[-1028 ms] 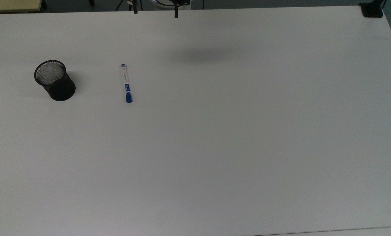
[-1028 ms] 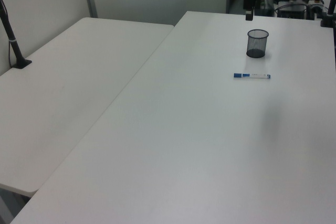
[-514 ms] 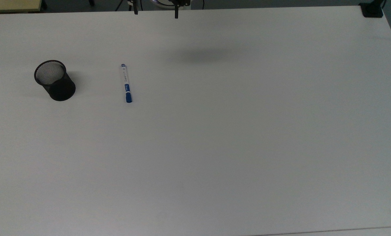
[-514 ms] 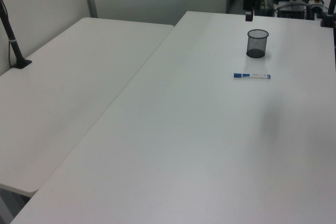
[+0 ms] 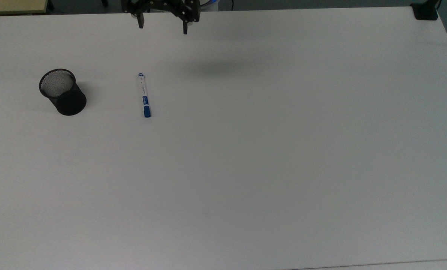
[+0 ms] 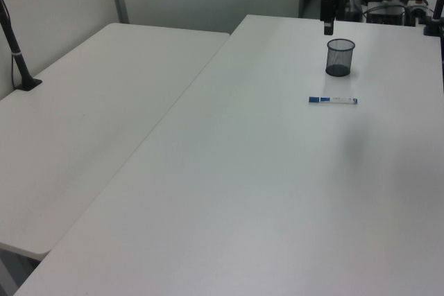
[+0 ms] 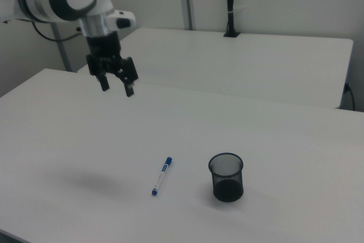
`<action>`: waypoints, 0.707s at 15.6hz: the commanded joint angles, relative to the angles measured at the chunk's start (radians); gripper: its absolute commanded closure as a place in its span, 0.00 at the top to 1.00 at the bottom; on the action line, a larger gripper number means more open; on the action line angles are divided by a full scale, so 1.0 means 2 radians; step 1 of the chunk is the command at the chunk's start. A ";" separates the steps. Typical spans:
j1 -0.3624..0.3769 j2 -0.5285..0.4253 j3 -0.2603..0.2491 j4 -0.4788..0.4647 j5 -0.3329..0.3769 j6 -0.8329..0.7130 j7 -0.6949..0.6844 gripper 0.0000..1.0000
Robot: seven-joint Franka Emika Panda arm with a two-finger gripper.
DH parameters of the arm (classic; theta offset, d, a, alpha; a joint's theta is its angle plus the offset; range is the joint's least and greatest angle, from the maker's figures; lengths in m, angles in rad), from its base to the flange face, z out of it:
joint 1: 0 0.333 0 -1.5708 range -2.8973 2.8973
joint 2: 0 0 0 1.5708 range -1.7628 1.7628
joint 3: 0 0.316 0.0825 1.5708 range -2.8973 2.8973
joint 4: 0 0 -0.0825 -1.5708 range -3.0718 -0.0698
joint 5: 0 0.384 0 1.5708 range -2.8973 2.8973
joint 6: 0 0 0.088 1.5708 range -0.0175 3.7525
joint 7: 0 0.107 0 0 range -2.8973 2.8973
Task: Insert the marker
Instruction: 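Move the open gripper over the blue-capped marker and lower it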
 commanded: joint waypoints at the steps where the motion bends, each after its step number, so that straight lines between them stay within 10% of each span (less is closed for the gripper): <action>1: -0.031 0.012 -0.001 -0.025 0.004 0.028 -0.060 1.00; 11: -0.062 0.128 -0.001 -0.057 -0.014 0.153 -0.123 1.00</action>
